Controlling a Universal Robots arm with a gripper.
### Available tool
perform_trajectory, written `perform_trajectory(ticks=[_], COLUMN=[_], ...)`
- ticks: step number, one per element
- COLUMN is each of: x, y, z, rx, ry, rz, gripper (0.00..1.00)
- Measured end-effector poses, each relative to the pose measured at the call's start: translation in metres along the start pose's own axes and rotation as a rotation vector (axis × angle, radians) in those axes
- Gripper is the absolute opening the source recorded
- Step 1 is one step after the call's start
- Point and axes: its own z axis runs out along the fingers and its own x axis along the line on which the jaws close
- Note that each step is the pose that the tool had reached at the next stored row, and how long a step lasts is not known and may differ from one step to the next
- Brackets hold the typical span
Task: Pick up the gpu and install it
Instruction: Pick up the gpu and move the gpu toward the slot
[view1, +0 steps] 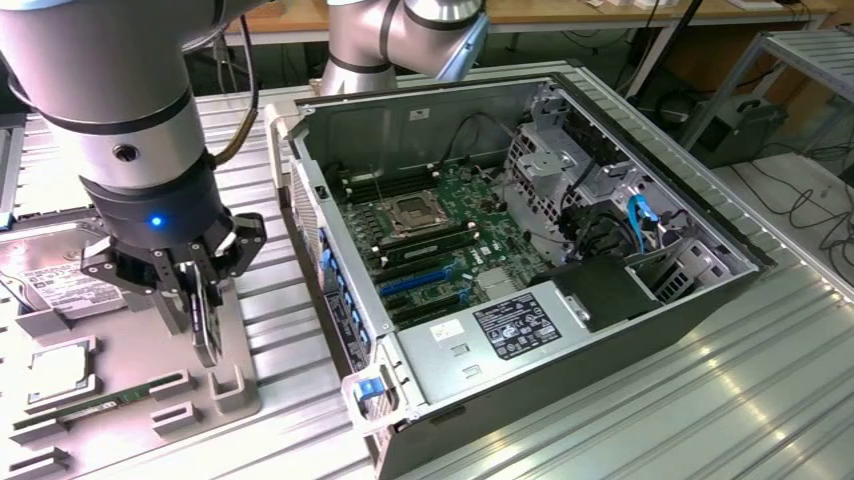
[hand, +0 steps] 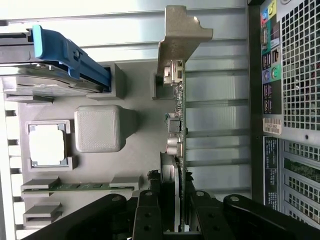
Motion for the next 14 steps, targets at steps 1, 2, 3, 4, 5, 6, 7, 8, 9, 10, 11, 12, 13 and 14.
perform_trajectory(ticks=[1, 2, 3, 4, 5, 6, 7, 8, 9, 10, 11, 12, 13, 14], x=[0.0, 0.0, 0.0, 0.0, 0.0, 0.0, 0.0, 0.0, 0.0, 0.0, 0.0, 0.0, 0.0, 0.0], y=[0.0, 0.0001, 0.0001, 0.0001, 0.0001, 0.0002, 0.0002, 0.0003, 0.0003, 0.0004, 0.0005, 0.0005, 0.0006, 0.0007], z=[-0.0011, -0.0021, -0.0032, -0.0046, -0.0061, -0.0078, -0.0096, -0.0114, -0.0129, -0.0173, -0.0198, -0.0223, -0.026, -0.0279], rx=[-0.0001, 0.0, 0.0, 0.0, 0.0, 0.0001, 0.0, 0.0, 0.0, 0.0, 0.0, 0.0001, 0.0001, 0.0], ry=[-0.0001, 0.0, 0.0, -0.0001, 0.0, 0.0, 0.0, -0.0001, 0.0, 0.0, -0.0001, 0.0, 0.0001, 0.0001], rz=[0.0, 0.0, 0.0, 0.0, 0.0, 0.0, 0.0, 0.0, 0.0, 0.0, 0.0, 0.0, 0.0, 0.0], gripper=[0.27, 0.27, 0.27, 0.27, 0.27, 0.27, 0.27, 0.27, 0.27, 0.27, 0.27, 0.27, 0.27, 0.27])
